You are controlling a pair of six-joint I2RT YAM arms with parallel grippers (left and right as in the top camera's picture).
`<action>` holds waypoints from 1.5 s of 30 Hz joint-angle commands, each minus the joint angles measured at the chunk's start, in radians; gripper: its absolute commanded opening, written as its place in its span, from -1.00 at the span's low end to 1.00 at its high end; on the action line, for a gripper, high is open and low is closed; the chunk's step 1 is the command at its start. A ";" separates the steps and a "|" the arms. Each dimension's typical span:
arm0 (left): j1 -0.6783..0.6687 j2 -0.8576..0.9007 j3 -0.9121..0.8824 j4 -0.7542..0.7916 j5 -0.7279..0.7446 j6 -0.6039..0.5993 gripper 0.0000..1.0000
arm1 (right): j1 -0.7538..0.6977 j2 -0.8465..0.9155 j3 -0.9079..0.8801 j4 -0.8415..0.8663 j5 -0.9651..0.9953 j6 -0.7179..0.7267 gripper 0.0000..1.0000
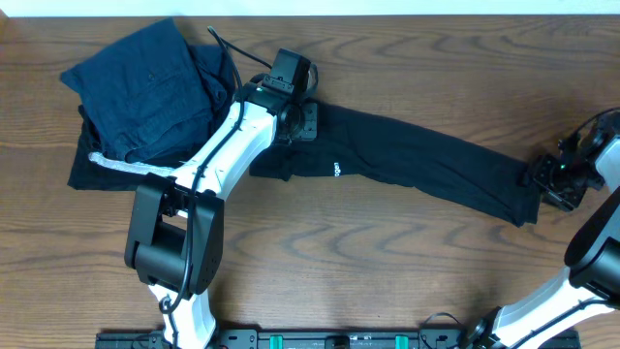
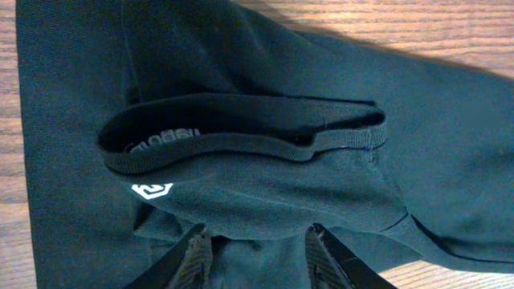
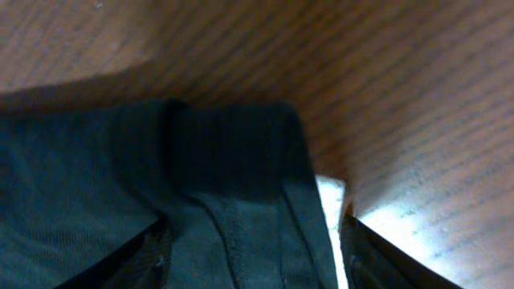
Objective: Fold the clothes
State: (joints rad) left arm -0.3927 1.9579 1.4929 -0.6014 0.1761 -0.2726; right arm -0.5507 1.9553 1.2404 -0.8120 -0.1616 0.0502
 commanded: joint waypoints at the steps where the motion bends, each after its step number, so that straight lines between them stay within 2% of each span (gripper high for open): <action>1: 0.003 0.004 -0.004 -0.002 -0.009 0.009 -0.19 | 0.023 0.026 -0.069 0.048 -0.018 -0.040 0.32; 2: 0.003 0.004 -0.004 -0.003 -0.009 0.009 -0.18 | 0.023 0.026 -0.078 0.061 -0.012 -0.039 0.27; 4: 0.003 0.004 -0.004 -0.003 -0.009 0.009 -0.18 | 0.023 0.026 -0.091 0.077 0.019 -0.012 0.03; 7: 0.003 0.004 -0.004 -0.006 -0.009 0.009 -0.18 | 0.021 0.026 -0.093 0.079 0.034 0.000 -0.53; 8: 0.003 0.004 -0.004 -0.008 -0.009 0.009 -0.18 | 0.022 0.026 -0.093 0.078 0.034 0.000 -0.61; 11: 0.003 0.004 -0.004 -0.014 -0.009 0.009 -0.19 | 0.021 0.026 -0.093 0.075 0.034 0.000 -0.63; 12: 0.003 0.004 -0.004 -0.016 -0.009 0.009 -0.19 | 0.022 0.026 -0.093 0.075 0.035 -0.003 -0.56; 13: 0.003 0.004 -0.004 -0.017 -0.009 0.009 -0.19 | 0.022 0.026 -0.093 0.076 0.035 -0.003 -0.45; 14: 0.003 0.004 -0.004 -0.018 -0.009 0.009 -0.19 | 0.022 0.026 -0.093 0.076 0.038 -0.003 -0.14; 15: 0.003 0.004 -0.004 -0.018 -0.009 0.009 -0.19 | 0.022 0.026 -0.093 0.076 0.040 -0.003 -0.01; 17: 0.003 0.004 -0.004 -0.017 -0.009 0.009 -0.18 | 0.022 0.026 -0.093 0.076 0.050 -0.003 0.04; 20: 0.003 0.004 -0.004 -0.017 -0.009 0.009 -0.19 | 0.025 0.026 -0.096 0.076 0.053 -0.003 -0.10; 25: 0.003 0.004 -0.004 -0.017 -0.009 0.009 -0.19 | 0.058 0.027 -0.135 0.117 0.111 -0.001 -0.21; 34: 0.003 0.004 -0.004 -0.017 -0.009 0.009 -0.19 | 0.124 0.027 -0.183 0.191 0.218 0.003 -0.21; 35: 0.003 0.004 -0.004 -0.016 -0.009 0.009 -0.18 | 0.124 0.027 -0.183 0.192 0.218 0.008 -0.34; 37: 0.003 0.002 -0.002 -0.013 -0.009 0.015 -0.19 | 0.121 0.027 -0.183 0.193 0.237 0.027 -0.84; 38: 0.003 0.001 0.003 -0.018 -0.009 0.035 -0.18 | 0.117 0.027 -0.183 0.192 0.265 0.051 -0.98; 45: 0.031 -0.070 0.070 -0.095 -0.100 0.060 -0.17 | 0.057 0.027 -0.157 0.196 0.293 0.040 -0.98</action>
State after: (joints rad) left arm -0.3870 1.9541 1.5105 -0.6849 0.1368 -0.2348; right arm -0.4389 1.8870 1.1217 -0.6212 0.0029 0.0803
